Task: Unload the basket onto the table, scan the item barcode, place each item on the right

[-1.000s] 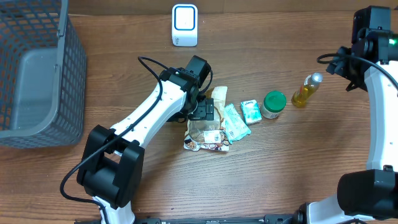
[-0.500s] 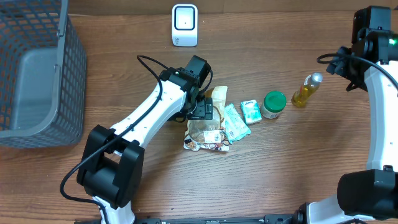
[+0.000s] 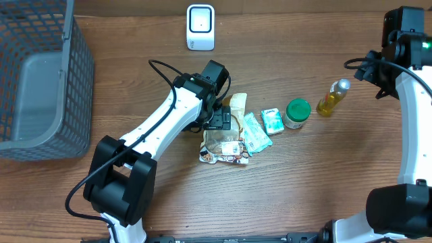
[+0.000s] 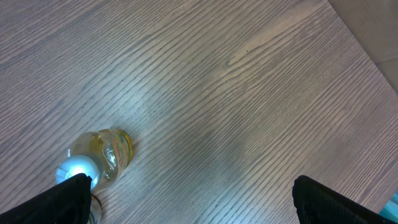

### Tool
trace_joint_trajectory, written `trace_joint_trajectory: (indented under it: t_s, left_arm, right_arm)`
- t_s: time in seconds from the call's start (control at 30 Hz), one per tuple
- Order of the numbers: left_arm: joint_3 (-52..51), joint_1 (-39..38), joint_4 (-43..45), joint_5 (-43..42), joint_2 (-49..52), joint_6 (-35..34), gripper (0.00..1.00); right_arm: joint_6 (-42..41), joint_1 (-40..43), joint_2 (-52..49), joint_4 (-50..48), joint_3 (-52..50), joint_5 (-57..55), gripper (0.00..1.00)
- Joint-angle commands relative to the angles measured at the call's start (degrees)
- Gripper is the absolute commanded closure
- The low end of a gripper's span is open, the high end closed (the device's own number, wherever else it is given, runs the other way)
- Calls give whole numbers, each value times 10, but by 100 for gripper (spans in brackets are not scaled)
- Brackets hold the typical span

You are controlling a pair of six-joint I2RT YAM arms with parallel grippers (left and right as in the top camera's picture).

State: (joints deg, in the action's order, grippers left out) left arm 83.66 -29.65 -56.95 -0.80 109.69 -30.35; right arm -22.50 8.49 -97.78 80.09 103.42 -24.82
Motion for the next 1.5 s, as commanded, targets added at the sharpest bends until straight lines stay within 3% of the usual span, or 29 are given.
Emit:
trace_joint_trajectory:
  t_s: [0.0, 0.73, 1.2, 1.47]
  left_arm:
    - [-5, 0, 2, 9, 0, -10, 0]
    - [-5, 0, 2, 9, 0, -10, 0]
    - [-5, 0, 2, 9, 0, -10, 0]
    - [-5, 0, 2, 9, 0, -10, 0]
  right_arm:
    - [-4, -1, 1, -3, 4, -1, 0]
    - [-4, -10, 21, -3, 4, 1, 0]
    - [-4, -159, 216, -2, 4, 1, 0]
    - [-4, -168, 353, -2, -1, 1, 0]
